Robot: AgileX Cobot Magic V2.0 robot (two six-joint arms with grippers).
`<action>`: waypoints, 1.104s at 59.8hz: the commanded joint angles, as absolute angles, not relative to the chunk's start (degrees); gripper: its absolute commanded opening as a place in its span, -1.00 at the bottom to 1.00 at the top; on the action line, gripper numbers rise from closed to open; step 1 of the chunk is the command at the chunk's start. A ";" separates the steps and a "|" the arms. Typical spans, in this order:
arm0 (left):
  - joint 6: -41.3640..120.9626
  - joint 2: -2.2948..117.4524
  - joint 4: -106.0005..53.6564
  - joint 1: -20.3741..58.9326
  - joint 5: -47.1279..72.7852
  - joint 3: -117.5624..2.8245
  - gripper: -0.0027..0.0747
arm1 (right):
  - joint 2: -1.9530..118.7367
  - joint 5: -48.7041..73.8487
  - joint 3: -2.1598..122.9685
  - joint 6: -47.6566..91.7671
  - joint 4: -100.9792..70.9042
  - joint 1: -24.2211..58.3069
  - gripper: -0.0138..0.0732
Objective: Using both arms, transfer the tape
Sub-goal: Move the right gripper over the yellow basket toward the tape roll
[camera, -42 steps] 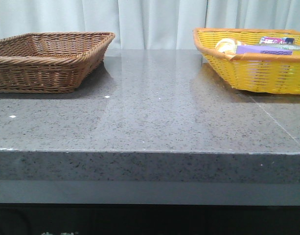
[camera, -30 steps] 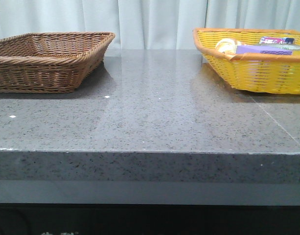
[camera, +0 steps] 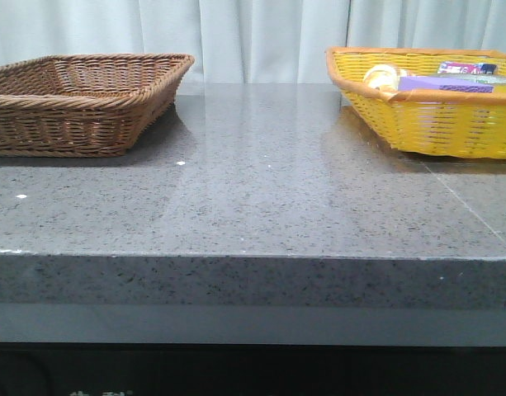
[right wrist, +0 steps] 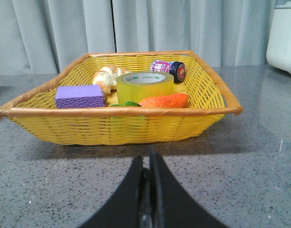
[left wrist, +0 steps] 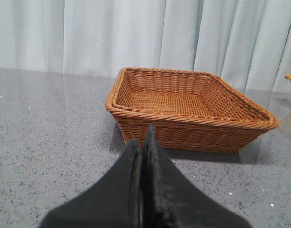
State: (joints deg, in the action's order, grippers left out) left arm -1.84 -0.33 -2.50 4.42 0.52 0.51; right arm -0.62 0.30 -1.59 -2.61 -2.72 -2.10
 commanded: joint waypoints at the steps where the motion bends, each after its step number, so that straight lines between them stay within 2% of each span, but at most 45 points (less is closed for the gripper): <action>1: -2.43 -1.36 -2.96 4.28 -4.72 1.52 -0.98 | -2.09 -3.10 0.90 -2.35 -2.23 -2.50 -0.84; 13: -2.43 -0.52 -2.96 4.28 1.36 -8.68 -0.98 | -1.95 4.34 9.42 -2.16 -1.45 -2.50 -0.84; 23: -2.43 4.36 -2.96 4.28 12.81 -21.36 -0.98 | 1.16 11.78 19.64 -1.90 0.00 -2.50 -0.84; 44: -2.43 21.07 -2.96 4.28 28.62 -46.32 -0.98 | 17.66 27.79 40.88 -1.90 2.72 -2.50 -0.84; 51: -2.43 25.29 -2.96 4.28 29.68 -49.50 -0.98 | 23.04 30.02 44.99 -1.90 2.77 -2.50 -0.84; 66: -2.43 29.73 -2.96 4.28 29.67 -49.59 -0.98 | 29.45 29.07 45.28 -1.90 2.39 -2.50 -0.84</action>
